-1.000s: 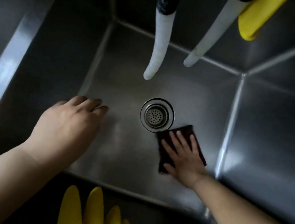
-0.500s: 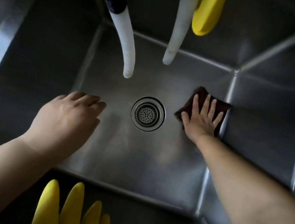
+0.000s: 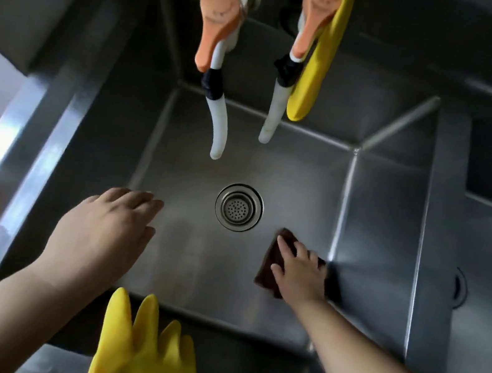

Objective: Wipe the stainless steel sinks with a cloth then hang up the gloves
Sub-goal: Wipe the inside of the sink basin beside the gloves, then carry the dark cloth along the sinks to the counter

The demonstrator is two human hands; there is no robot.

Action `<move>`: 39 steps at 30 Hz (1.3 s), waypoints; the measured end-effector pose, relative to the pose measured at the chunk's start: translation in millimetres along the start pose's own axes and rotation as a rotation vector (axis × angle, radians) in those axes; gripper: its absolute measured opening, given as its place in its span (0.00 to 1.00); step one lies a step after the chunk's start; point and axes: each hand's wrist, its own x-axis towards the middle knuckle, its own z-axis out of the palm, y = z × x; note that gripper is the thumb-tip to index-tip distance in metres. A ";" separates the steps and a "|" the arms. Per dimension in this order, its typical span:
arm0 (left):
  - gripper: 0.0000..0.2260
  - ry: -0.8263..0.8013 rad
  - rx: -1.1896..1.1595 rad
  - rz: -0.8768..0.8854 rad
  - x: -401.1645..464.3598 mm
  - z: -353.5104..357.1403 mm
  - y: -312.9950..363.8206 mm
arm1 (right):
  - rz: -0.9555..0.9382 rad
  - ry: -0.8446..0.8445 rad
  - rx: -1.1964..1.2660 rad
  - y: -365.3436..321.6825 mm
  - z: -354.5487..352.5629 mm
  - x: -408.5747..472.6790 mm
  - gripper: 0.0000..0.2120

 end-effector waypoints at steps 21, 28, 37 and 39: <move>0.23 0.051 -0.034 0.155 -53.6 -24.1 4.1 | 0.022 0.217 0.240 -29.1 -61.3 -57.4 0.10; 0.24 0.127 -0.071 0.199 -72.5 -69.8 16.1 | -0.039 0.546 0.571 -39.3 -163.7 -121.0 0.10; 0.20 0.101 -0.174 0.221 -100.3 -136.2 37.1 | 0.082 0.697 0.959 -47.4 -269.4 -236.6 0.07; 0.18 0.073 -0.183 0.237 -104.4 -144.9 46.7 | 0.102 0.705 1.053 -45.1 -275.5 -263.3 0.05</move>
